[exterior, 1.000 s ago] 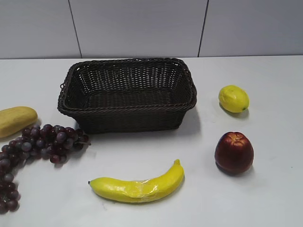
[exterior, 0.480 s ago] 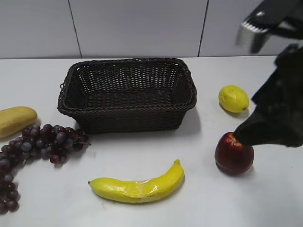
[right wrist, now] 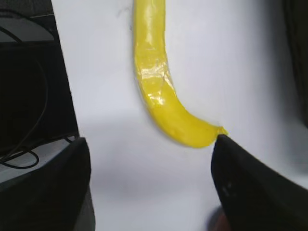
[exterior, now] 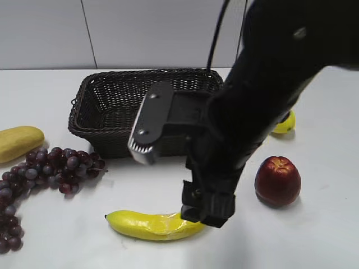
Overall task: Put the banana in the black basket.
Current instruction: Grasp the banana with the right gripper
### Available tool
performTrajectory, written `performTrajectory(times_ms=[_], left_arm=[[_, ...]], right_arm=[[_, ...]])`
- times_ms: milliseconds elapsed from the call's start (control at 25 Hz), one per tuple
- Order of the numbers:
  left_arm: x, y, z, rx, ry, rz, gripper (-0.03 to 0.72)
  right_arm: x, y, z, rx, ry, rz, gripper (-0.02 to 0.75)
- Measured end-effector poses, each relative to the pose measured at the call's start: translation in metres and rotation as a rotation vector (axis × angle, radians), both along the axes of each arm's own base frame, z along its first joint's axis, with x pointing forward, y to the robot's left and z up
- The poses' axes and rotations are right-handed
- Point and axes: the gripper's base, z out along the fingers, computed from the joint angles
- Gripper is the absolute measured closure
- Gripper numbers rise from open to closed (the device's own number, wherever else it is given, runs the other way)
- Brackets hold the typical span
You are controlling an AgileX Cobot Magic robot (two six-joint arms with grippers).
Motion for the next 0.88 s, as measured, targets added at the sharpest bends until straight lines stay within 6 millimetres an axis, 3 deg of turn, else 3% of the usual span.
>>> performTrajectory(times_ms=[240, 400, 880], left_arm=[[0.000, 0.000, 0.000, 0.000, 0.000, 0.000, 0.451], [0.000, 0.000, 0.000, 0.000, 0.000, 0.000, 0.451], [0.000, 0.000, 0.000, 0.000, 0.000, 0.000, 0.451]], right_arm=[[0.014, 0.024, -0.051, -0.040, 0.056, 0.045, 0.153], [0.020, 0.034, -0.074, -0.070, 0.078, 0.077, 0.169], [0.027, 0.046, -0.104, -0.081, 0.115, 0.087, 0.202]])
